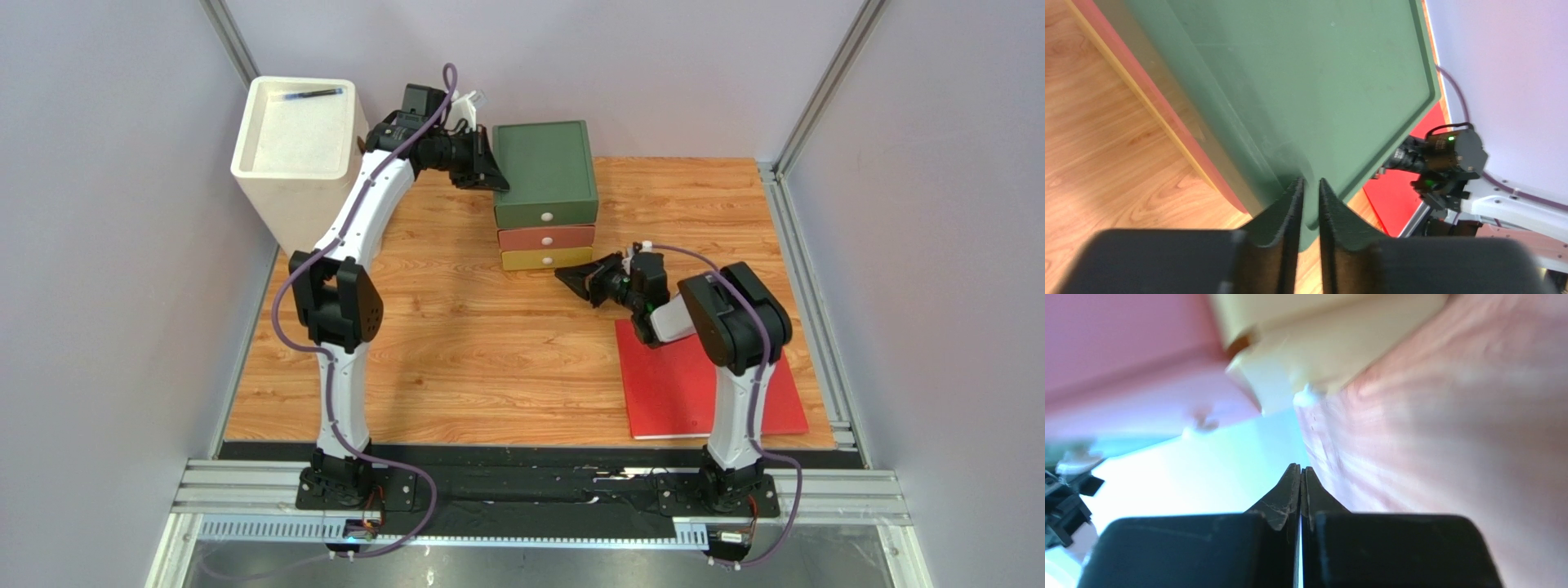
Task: Organize the makeup
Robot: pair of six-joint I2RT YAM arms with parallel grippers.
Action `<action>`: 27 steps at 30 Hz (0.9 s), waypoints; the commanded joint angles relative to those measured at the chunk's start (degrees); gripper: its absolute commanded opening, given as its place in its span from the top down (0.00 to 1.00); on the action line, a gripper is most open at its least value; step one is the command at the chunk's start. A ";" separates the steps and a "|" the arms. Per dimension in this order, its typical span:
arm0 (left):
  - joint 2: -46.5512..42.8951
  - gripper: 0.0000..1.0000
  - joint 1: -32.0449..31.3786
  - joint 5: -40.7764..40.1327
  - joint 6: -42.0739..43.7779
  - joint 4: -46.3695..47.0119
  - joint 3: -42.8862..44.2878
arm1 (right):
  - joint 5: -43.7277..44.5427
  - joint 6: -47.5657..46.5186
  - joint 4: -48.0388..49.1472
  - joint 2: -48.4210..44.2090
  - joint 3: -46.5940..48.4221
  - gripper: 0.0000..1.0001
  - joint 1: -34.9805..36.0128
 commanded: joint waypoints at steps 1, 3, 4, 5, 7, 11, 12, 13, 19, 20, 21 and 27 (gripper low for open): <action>-2.20 0.69 0.57 -9.28 5.00 -11.52 -1.18 | -3.10 -9.10 -10.54 -11.30 -2.00 1.00 -0.28; -5.53 0.45 0.48 -9.10 5.35 -11.00 -1.44 | -3.03 -20.33 -25.89 -19.03 2.01 0.96 -0.28; -6.77 0.37 0.57 -8.67 5.88 -10.64 -1.79 | -1.37 -25.77 -38.40 -21.58 3.96 0.94 -0.11; -8.00 0.29 0.57 -8.49 6.23 -10.47 -2.14 | 0.04 -35.31 -44.78 -26.56 6.76 0.91 0.15; -11.95 0.22 0.57 -8.40 6.41 -9.24 -3.98 | 5.73 -44.42 -60.75 -30.29 14.48 0.80 0.51; -17.14 0.01 0.57 -9.27 6.06 -8.88 -5.92 | 14.89 -58.93 -75.41 -35.75 24.09 0.39 0.51; -19.06 0.01 0.57 -9.37 5.97 -8.97 -6.53 | 16.30 -62.53 -77.00 -37.23 25.59 0.26 0.51; -19.95 0.01 0.57 -9.45 5.80 -8.97 -6.97 | 19.44 -64.13 -79.37 -37.77 27.52 0.21 0.51; -26.55 0.00 0.57 -9.89 6.06 -8.44 -11.01 | 31.15 -67.83 -84.92 -40.85 30.96 0.00 0.51; -28.03 0.01 0.57 -9.98 6.15 -8.01 -12.50 | 32.12 -67.92 -85.19 -41.29 31.05 0.00 0.51; -28.75 0.01 0.48 -10.42 6.06 -7.83 -13.30 | 33.79 -68.36 -85.54 -42.34 30.96 0.00 0.59; -31.91 0.01 0.57 -10.95 5.88 -7.65 -18.05 | 41.08 -73.10 -84.84 -46.12 29.39 0.00 1.47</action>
